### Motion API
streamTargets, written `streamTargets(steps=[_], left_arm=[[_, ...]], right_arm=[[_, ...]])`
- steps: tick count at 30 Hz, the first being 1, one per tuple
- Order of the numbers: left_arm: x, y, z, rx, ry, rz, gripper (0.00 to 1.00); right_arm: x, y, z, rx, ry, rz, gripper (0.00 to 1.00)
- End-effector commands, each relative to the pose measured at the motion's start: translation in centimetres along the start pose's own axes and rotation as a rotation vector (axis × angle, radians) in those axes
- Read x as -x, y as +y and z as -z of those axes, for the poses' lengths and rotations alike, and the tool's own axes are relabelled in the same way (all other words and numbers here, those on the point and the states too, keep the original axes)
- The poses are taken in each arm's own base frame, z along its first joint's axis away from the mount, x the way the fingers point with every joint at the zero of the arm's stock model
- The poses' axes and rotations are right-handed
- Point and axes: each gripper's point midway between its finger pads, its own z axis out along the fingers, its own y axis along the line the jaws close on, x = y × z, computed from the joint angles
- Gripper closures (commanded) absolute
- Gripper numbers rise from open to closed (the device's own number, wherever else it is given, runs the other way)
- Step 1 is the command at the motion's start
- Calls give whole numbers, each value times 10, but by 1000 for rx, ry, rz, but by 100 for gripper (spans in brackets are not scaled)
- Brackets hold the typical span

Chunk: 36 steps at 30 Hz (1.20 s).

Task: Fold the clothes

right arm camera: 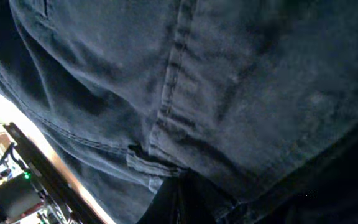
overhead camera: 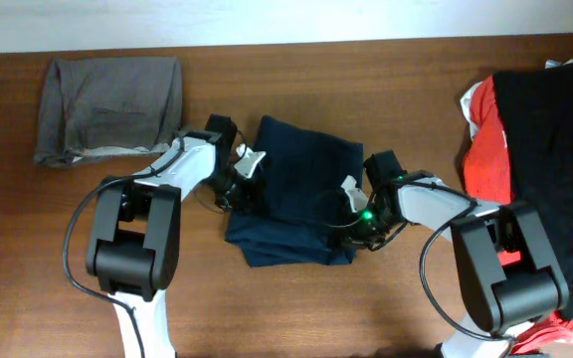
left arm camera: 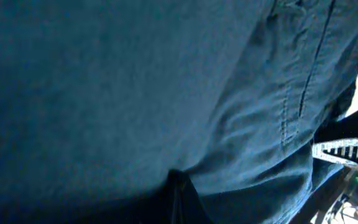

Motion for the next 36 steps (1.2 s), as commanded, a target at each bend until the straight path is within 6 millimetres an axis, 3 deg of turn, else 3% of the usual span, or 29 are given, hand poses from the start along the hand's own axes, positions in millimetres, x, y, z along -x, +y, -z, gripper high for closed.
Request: streamTargets(steps=[1, 3, 4, 5, 6, 7, 9, 12, 15, 17, 19, 20, 21, 22, 24, 25, 28, 29, 31, 36], left_arm=[[-5, 13, -7, 43, 10, 15, 99], [34, -21, 53, 42, -124, -58, 100], [50, -48, 95, 49, -218, -118, 99], [53, -81, 139, 52, -308, -164, 99], [48, -97, 157, 54, -346, -194, 99], [36, -108, 158, 52, -324, -204, 99], [18, -109, 127, 42, -226, -191, 99], [-34, -84, 49, 37, -43, -152, 99], [-55, -51, 5, 35, -42, -58, 99], [-70, -37, -14, 36, -38, -52, 99], [-80, -29, -21, 49, -25, -37, 99], [-83, -14, -26, 110, -35, -5, 99], [-84, -10, -27, 125, -39, -1, 99], [-86, -10, -29, 121, -37, 0, 100], [-83, -28, -25, 36, -43, -11, 99], [-70, -51, -6, -19, -82, -44, 99], [-37, -94, 54, -32, -295, -189, 99], [-33, -94, 64, 5, -335, -195, 100], [-35, -70, 55, 104, -313, -152, 99], [-59, -24, -13, 111, -89, -14, 99]], right_arm=[[-8, -14, -6, -57, 23, -55, 96], [0, 10, 2, 35, 22, -35, 96], [8, 24, 13, 60, 9, -15, 96], [19, 44, 34, 66, -24, 22, 96], [22, 52, 44, 68, -41, 36, 95], [24, 70, 67, 64, -81, 75, 95], [25, 69, 91, 5, -144, 82, 95], [30, 19, 127, -98, -219, -65, 95], [35, -12, 151, -105, -281, -160, 95], [32, -30, 158, -165, -291, -203, 88], [30, -37, 159, -207, -286, -213, 73], [30, -37, 158, -207, -285, -213, 44], [30, -36, 158, -207, -285, -212, 26], [30, -36, 158, -207, -285, -213, 2], [30, -36, 158, -207, -286, -212, 2], [30, -36, 158, -207, -286, -212, 2], [30, -36, 158, -207, -286, -212, 2], [30, -36, 158, -206, -286, -212, 2], [30, -36, 158, -207, -286, -212, 2], [30, -36, 158, -207, -286, -212, 2]])
